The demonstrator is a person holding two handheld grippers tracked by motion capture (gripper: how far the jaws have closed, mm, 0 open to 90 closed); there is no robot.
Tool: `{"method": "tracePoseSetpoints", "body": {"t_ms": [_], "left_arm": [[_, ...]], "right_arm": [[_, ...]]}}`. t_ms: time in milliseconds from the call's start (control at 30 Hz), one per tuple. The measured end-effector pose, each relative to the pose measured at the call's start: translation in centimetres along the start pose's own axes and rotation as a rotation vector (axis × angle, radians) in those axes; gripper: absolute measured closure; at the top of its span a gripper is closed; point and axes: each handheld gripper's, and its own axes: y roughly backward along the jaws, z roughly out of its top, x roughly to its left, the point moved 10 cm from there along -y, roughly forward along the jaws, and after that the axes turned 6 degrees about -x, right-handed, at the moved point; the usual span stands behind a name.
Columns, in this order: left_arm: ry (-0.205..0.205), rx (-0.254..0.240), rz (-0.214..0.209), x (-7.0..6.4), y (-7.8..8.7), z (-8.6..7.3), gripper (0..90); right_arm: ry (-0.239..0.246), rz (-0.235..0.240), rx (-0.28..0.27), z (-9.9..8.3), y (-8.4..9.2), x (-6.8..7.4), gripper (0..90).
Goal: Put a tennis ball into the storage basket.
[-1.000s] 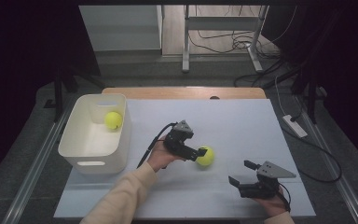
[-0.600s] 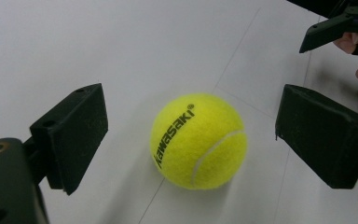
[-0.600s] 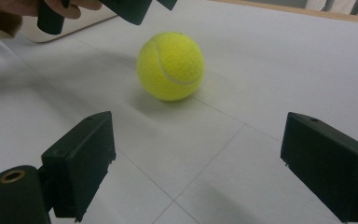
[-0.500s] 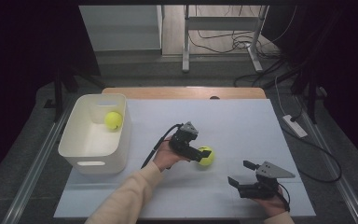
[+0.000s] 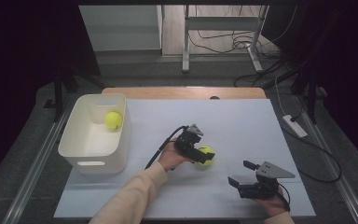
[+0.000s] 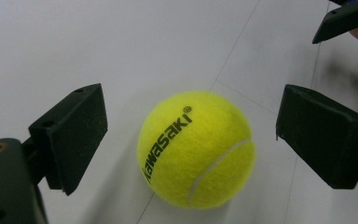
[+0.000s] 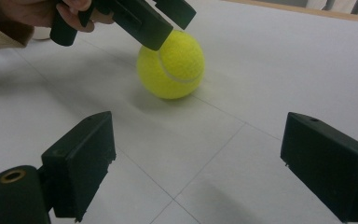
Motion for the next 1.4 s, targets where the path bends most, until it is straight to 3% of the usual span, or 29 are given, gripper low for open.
{"method": "tracePoseSetpoints", "body": {"t_ms": [767, 900, 1200, 1400], "left_arm": [[0.019, 0.072, -0.010, 0.2, -2.0, -1.8, 11.6], [0.024, 0.065, -0.037, -0.2, -2.1, -1.7, 25.1], [0.005, 0.083, -0.034, -0.3, -1.9, -1.7, 26.7], [0.006, 0.044, -0.029, -0.3, -1.1, -1.0, 26.8]], "right_arm": [[0.003, 0.003, 0.008, -0.2, -0.1, 0.1, 10.3], [0.007, 0.003, 0.010, -0.2, -0.2, 0.1, 10.3], [0.006, 0.005, 0.009, -0.1, -0.2, 0.2, 10.3], [0.005, 0.005, 0.009, -0.1, -0.1, 0.1, 10.3]]}}
